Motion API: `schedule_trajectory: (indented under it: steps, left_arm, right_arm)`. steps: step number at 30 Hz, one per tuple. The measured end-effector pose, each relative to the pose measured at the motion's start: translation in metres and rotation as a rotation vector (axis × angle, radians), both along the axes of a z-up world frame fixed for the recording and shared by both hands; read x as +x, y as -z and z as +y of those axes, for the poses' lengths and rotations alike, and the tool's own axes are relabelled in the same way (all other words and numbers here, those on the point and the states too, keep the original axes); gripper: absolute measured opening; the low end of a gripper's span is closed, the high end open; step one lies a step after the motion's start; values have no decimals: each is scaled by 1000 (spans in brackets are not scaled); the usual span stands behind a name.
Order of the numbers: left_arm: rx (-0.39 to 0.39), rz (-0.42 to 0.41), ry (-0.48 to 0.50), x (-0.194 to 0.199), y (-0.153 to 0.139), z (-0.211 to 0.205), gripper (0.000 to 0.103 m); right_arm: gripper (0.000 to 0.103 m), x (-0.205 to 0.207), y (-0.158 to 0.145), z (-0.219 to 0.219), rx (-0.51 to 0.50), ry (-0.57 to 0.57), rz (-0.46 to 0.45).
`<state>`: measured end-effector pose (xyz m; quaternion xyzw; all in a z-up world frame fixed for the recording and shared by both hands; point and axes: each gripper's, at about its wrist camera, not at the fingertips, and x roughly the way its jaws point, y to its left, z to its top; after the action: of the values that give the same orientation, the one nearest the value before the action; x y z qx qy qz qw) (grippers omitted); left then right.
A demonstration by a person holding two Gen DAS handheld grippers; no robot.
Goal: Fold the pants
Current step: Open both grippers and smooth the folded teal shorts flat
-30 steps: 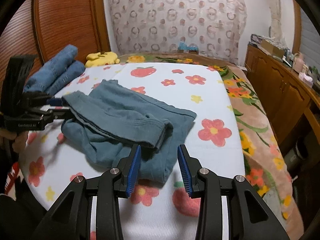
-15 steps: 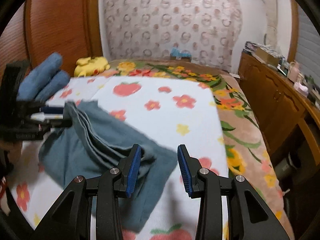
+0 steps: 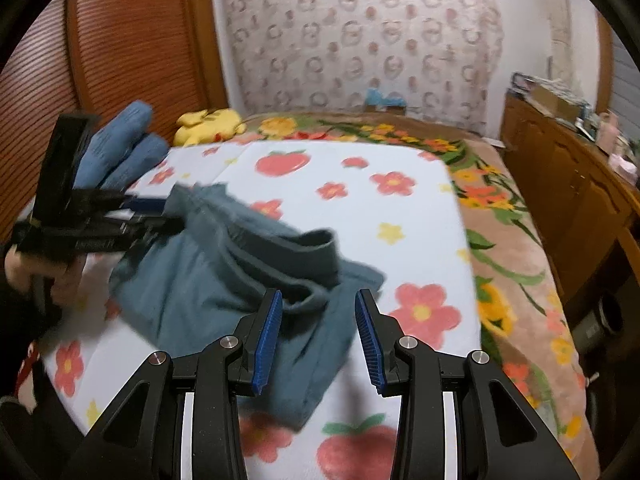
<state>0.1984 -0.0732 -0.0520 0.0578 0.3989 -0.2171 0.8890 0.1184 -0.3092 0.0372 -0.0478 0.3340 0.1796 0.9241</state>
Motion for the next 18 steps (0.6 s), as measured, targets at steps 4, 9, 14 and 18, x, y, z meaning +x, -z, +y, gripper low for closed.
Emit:
schedule_trajectory:
  steps: [4,9,14,18]
  left_arm:
    - [-8,-5,18,-2,-2,-2,24]
    - [-14,-3,14,-2,-4,-1,15]
    - [-45,-20,1,-2,-11,2,15]
    - [-56,-21,2,-2,-12,3,15]
  right_arm:
    - [39,5,4,7,-32,-48,23]
    - [36,19,4,9,-35,-45,21]
    - [9,28,-6,3,27,-65,-18]
    - [7,37,-12,-1,30,-10,-52]
